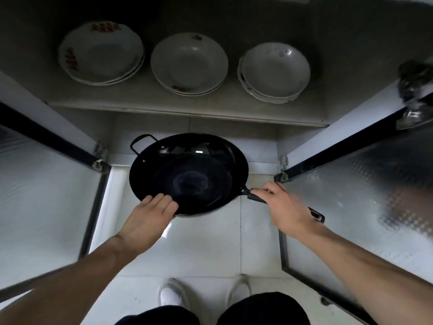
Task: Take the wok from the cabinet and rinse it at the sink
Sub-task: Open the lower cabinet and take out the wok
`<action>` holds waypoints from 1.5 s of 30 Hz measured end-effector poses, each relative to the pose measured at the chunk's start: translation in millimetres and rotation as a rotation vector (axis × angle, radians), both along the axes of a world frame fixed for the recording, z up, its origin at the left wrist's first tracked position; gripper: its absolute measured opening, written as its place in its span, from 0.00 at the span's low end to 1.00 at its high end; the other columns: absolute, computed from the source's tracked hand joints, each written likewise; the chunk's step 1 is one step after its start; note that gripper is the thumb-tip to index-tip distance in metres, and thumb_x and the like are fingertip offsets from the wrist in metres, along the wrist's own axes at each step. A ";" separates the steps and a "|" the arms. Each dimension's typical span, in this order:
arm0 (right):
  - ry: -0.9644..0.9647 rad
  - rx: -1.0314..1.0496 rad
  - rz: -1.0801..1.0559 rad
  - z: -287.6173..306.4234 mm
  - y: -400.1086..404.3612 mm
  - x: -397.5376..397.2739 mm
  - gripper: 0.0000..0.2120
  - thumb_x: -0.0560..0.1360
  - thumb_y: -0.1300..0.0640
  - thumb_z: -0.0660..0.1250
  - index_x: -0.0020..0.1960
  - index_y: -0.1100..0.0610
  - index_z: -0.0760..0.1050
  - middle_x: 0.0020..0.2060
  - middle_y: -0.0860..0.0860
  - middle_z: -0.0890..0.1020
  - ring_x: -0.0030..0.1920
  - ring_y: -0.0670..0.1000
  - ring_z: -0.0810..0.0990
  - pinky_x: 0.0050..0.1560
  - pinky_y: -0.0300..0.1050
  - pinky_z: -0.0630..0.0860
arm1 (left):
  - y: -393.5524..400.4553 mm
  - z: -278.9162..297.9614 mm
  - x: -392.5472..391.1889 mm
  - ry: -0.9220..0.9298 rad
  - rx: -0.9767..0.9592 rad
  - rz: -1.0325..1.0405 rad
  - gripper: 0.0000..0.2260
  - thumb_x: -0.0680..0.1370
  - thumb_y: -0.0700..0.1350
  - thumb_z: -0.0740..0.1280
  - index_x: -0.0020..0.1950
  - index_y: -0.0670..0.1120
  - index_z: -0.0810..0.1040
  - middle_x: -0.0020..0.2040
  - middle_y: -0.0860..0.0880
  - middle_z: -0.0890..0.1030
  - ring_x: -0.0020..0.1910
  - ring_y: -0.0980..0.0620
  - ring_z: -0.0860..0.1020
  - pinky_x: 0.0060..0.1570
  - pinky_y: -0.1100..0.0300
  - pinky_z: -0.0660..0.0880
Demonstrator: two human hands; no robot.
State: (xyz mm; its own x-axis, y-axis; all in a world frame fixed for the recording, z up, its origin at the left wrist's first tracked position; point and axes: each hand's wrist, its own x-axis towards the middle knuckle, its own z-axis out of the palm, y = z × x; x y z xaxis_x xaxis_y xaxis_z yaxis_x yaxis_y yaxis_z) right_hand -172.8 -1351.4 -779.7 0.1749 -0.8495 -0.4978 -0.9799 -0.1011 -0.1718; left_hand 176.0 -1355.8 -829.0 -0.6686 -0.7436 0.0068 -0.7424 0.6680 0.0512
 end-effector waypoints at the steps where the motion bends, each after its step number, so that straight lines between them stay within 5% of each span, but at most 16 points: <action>1: 0.006 0.012 0.016 21.8 1.7 3.1 0.42 0.66 0.74 0.63 0.71 0.42 0.62 0.61 0.46 0.67 0.59 0.51 0.71 0.43 0.45 0.73 | 5.8 17.1 1.7 0.005 0.002 0.018 0.09 0.77 0.46 0.55 0.45 0.46 0.74 0.39 0.49 0.74 0.37 0.46 0.74 0.36 0.53 0.71; 10: 0.001 0.022 0.087 196.5 61.8 38.1 0.38 0.70 0.75 0.61 0.73 0.46 0.64 0.61 0.48 0.67 0.50 0.47 0.67 0.40 0.42 0.65 | 94.9 162.0 30.1 0.121 0.116 0.178 0.06 0.77 0.48 0.58 0.45 0.47 0.72 0.40 0.50 0.73 0.38 0.46 0.72 0.36 0.53 0.70; 17: -0.017 -0.058 0.179 286.9 106.6 31.1 0.39 0.68 0.77 0.62 0.70 0.44 0.65 0.56 0.47 0.67 0.53 0.50 0.71 0.42 0.46 0.75 | 167.0 277.2 21.9 0.113 0.069 0.252 0.06 0.77 0.48 0.58 0.45 0.47 0.72 0.40 0.51 0.73 0.39 0.49 0.71 0.37 0.56 0.67; 25: -0.091 -0.183 0.287 390.9 165.8 0.0 0.34 0.70 0.74 0.61 0.68 0.45 0.68 0.54 0.48 0.70 0.56 0.52 0.72 0.43 0.46 0.72 | 256.6 403.1 -10.3 0.018 0.000 0.337 0.06 0.78 0.49 0.58 0.47 0.48 0.72 0.42 0.52 0.73 0.40 0.49 0.71 0.38 0.57 0.68; 29: -0.117 -0.289 0.315 440.1 184.1 -6.6 0.33 0.70 0.72 0.62 0.67 0.44 0.67 0.53 0.48 0.70 0.51 0.53 0.75 0.42 0.50 0.78 | 280.1 459.4 -20.5 0.034 -0.074 0.381 0.05 0.77 0.47 0.68 0.48 0.47 0.73 0.43 0.51 0.75 0.40 0.49 0.73 0.38 0.56 0.71; 34: -0.162 -0.425 0.277 490.7 180.4 -11.1 0.31 0.71 0.71 0.63 0.68 0.45 0.68 0.59 0.47 0.72 0.54 0.50 0.73 0.43 0.49 0.79 | 262.9 512.6 -18.9 0.015 -0.215 0.333 0.09 0.79 0.50 0.57 0.50 0.48 0.74 0.44 0.51 0.75 0.41 0.50 0.73 0.40 0.56 0.73; 45: -0.169 -0.707 0.181 573.5 95.7 21.3 0.25 0.69 0.73 0.64 0.60 0.50 0.72 0.55 0.48 0.74 0.49 0.51 0.75 0.34 0.46 0.73 | 131.8 593.8 27.1 0.069 -0.464 0.215 0.04 0.79 0.44 0.61 0.47 0.46 0.74 0.43 0.49 0.73 0.41 0.47 0.72 0.41 0.53 0.70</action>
